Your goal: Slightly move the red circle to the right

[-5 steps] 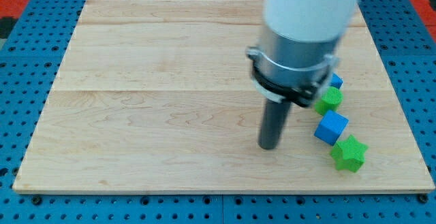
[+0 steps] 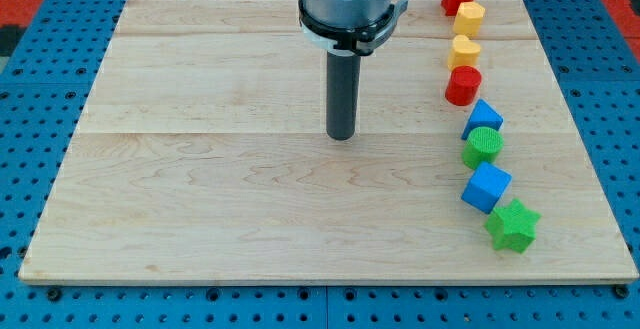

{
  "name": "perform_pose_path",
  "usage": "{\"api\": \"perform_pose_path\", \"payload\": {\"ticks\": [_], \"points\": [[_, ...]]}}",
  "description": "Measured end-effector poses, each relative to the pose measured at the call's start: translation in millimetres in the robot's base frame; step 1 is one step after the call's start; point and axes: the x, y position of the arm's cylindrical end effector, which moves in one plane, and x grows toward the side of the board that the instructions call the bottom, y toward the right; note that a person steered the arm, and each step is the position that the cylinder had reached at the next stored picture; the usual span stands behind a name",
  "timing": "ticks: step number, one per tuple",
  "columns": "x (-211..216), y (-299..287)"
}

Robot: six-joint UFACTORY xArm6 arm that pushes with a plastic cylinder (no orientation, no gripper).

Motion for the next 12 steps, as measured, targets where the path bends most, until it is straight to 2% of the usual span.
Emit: {"api": "perform_pose_path", "payload": {"ticks": [1, 3, 4, 8, 9, 10, 12], "points": [[0, 5], [-64, 43], [-82, 68], [-82, 138], [-85, 137], [-116, 79], [-146, -21]]}}
